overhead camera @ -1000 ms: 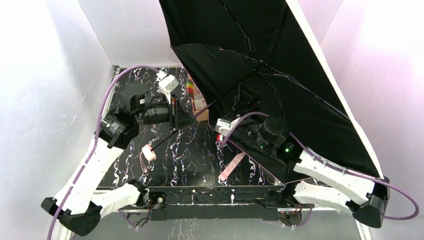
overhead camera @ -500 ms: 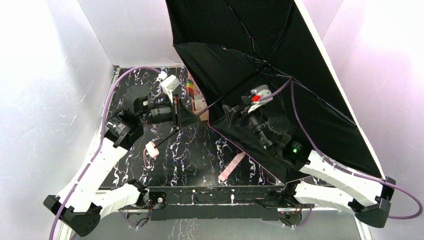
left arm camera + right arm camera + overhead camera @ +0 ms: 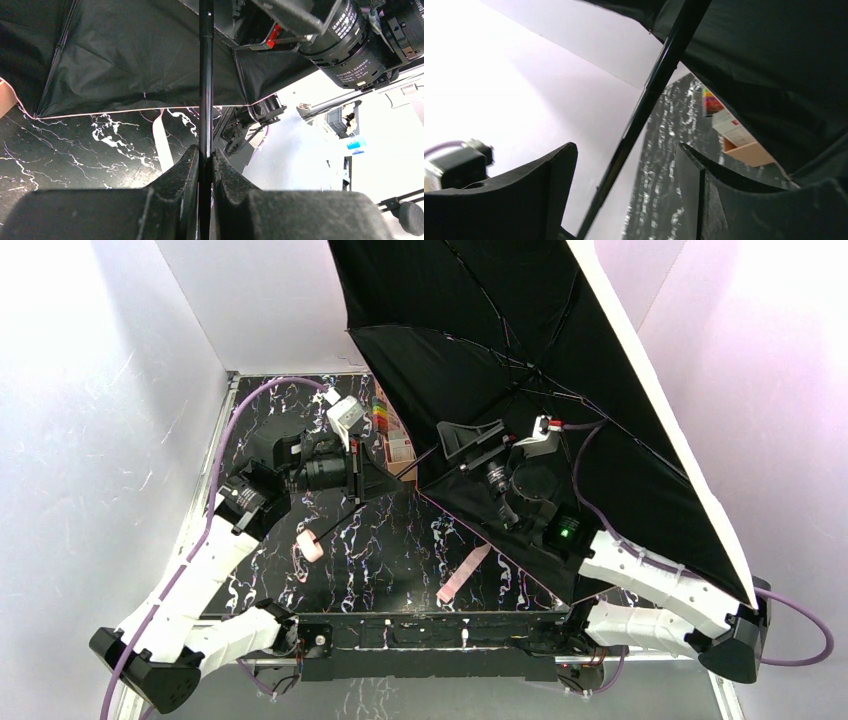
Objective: Put away the umbrella
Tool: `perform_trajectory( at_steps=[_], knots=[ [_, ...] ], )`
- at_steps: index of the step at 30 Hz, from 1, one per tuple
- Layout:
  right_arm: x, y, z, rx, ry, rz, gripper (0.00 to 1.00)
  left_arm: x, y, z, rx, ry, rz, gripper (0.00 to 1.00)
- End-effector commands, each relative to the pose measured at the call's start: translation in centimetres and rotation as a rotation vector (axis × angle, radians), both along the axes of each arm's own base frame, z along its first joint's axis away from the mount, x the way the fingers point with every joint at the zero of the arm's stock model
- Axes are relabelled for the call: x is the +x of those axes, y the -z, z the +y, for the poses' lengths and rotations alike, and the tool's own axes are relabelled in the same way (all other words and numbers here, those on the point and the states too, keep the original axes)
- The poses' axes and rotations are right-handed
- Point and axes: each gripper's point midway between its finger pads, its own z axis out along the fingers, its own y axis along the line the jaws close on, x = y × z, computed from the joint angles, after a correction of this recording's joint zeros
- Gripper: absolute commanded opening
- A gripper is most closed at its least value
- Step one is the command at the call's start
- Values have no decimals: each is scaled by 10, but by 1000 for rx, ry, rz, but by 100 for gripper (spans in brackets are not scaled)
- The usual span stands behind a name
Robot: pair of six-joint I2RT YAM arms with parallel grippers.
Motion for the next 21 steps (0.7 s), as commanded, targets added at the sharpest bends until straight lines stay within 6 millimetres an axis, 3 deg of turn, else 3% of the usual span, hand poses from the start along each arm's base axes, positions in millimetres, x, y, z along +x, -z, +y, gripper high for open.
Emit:
perform_trajectory(
  at_steps=[1,12,18,21],
  knots=[
    [12,-34,-7,269,65,-27,78,1,22,3,44,-3,38,0],
    [31,-46,-3,282,72,-67,31,-14,18,2,22,66,24,0],
    [23,-89,-8,193,54,-208,9,-17,1,2,0,81,-16,0],
    [18,-116,-10,100,42,-281,3,-15,-10,0,-12,83,-35,0]
  ],
)
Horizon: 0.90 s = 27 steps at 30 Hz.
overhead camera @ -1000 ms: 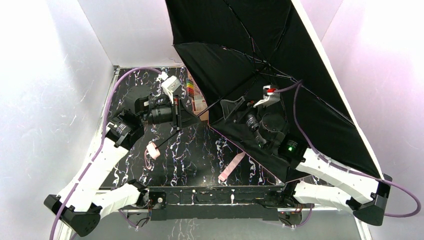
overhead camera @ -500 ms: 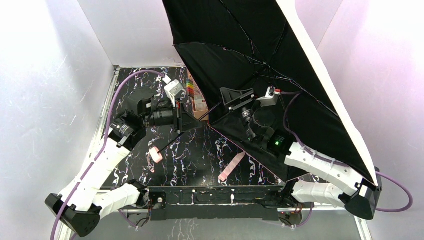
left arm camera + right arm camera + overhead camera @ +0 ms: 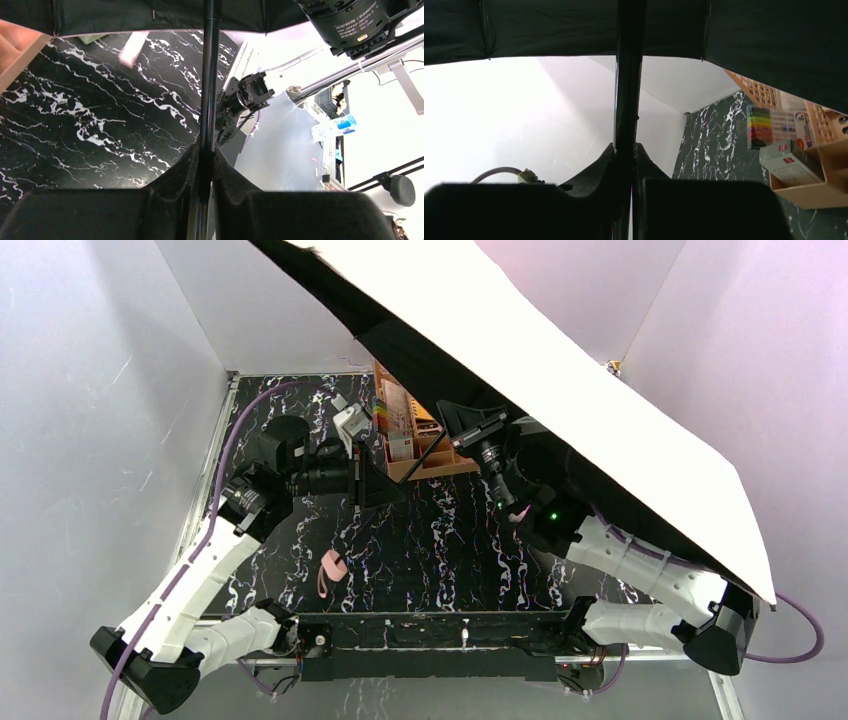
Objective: Put away the umbrella
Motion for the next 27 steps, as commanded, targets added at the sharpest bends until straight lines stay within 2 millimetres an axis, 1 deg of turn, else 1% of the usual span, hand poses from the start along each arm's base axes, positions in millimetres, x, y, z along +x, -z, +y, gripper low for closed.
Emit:
perform_trajectory(
  at_steps=[1,4,5,7,9,11,12,15,19,20,21,23,25,27],
  knots=[
    [-7,-83,-24,-71,61,-208,2,3,-22,3,-18,-11,-51,0],
    [-12,-103,-23,-90,40,-247,0,7,-40,1,-40,-20,-82,0],
    [-14,-109,-23,-88,37,-257,0,8,-46,1,-50,-25,-95,2],
    [-16,-122,-24,-74,31,-278,0,11,-60,0,-73,-33,-124,13],
    [-20,-137,-22,-64,14,-300,0,14,-74,0,-97,-51,-156,32],
    [-22,-150,-20,-64,-1,-316,0,18,-83,0,-117,-72,-185,47],
    [-23,-156,-19,-64,-8,-321,0,19,-87,1,-126,-80,-197,53],
    [-24,-166,-14,-100,-32,-311,0,22,-96,1,-146,-98,-223,64],
    [-26,-176,-6,-172,-79,-309,0,23,-100,0,-156,-98,-228,70],
    [-26,-183,-6,-175,-95,-316,0,23,-100,0,-158,-95,-229,71],
    [-22,-184,-4,-186,-118,-308,0,22,-100,0,-159,-94,-228,71],
    [-8,-179,1,-204,-194,-272,0,21,-101,0,-164,-92,-228,72],
    [8,-172,3,-186,-294,-231,0,21,-102,0,-169,-93,-229,73],
    [18,-164,8,-165,-410,-205,0,21,-103,-1,-176,-93,-226,73]
  ],
)
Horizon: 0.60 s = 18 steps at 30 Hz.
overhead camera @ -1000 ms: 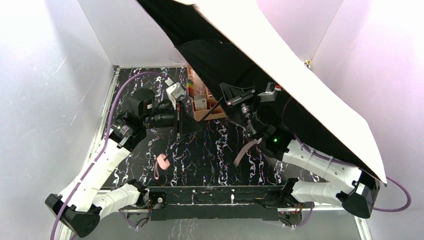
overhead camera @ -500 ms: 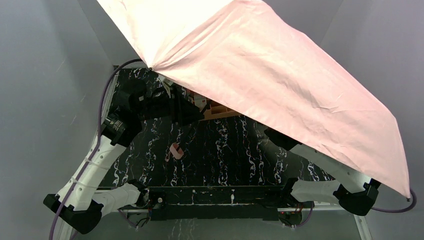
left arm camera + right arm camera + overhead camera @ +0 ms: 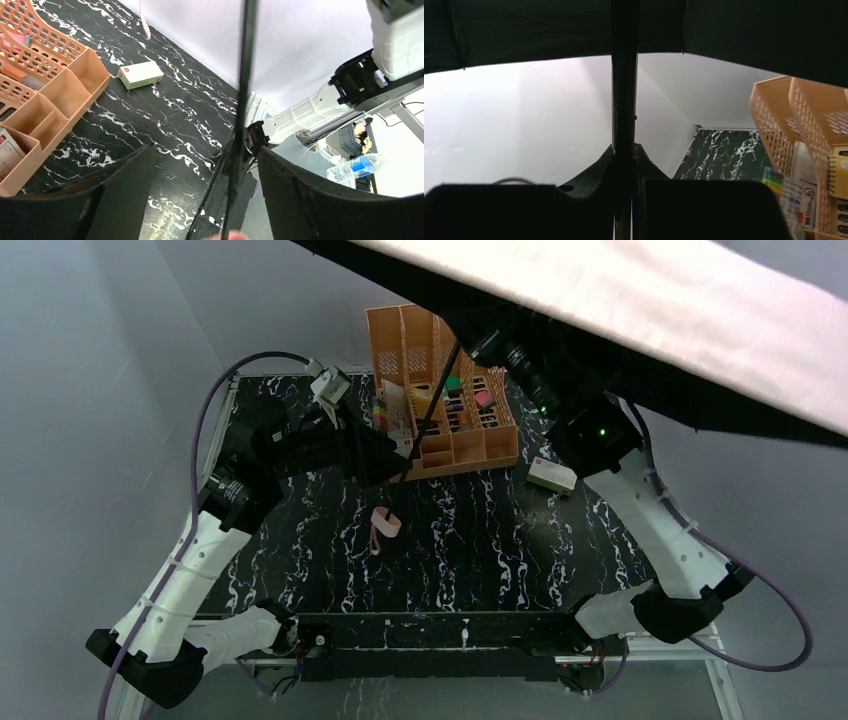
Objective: Put away the umbrella
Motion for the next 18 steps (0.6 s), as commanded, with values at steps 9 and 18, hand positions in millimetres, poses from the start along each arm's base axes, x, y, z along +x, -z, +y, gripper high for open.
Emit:
perform_trajectory(
  at_steps=[9,18],
  knots=[
    [16,4,16,98,-402,56,0,19,-28,-7,-101,-45,-47,69],
    [11,10,18,110,-444,16,0,38,-23,-27,-149,-15,-18,66]
  ],
)
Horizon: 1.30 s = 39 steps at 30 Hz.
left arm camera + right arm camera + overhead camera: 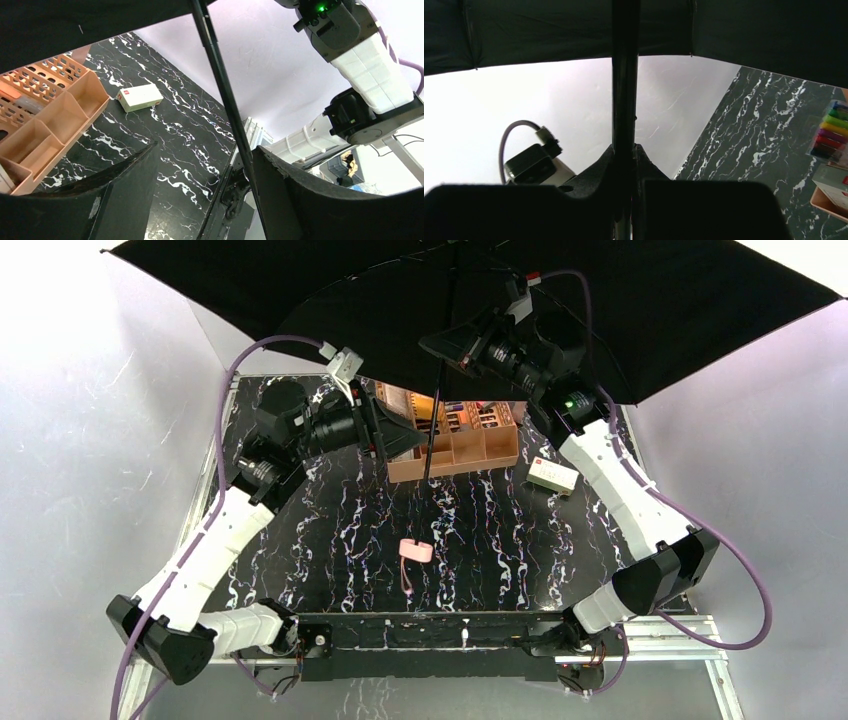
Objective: Put away the umbrella
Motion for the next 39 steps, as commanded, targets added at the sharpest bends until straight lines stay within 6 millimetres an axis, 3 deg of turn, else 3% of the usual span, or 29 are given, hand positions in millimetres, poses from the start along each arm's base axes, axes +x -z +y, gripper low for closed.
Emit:
perform_trajectory(
  at_steps=[1,10,15,25,30,34,35,37,39],
  knots=[
    [-35,-69,-14,136,-46,-241,0,-1,-16,-5,-67,24,-38,66],
    [-36,-65,-13,159,-59,-322,0,-14,-19,-23,-132,78,-14,65],
    [-38,-66,-15,167,-50,-338,0,-15,-8,-32,-122,76,6,63],
    [-37,-65,-22,155,0,-338,0,7,13,-54,-51,-21,53,34],
    [-37,-62,-23,137,8,-344,0,7,9,-55,-44,-38,32,19],
    [-34,-57,-27,103,40,-344,0,9,10,-53,-36,-63,38,0],
    [-33,-55,-27,89,49,-344,0,10,10,-52,-35,-69,40,0],
    [-32,-50,-30,59,70,-351,9,11,8,-51,-37,-83,38,0],
    [-32,-43,-35,42,99,-353,28,13,5,-49,-38,-106,29,0]
  ],
)
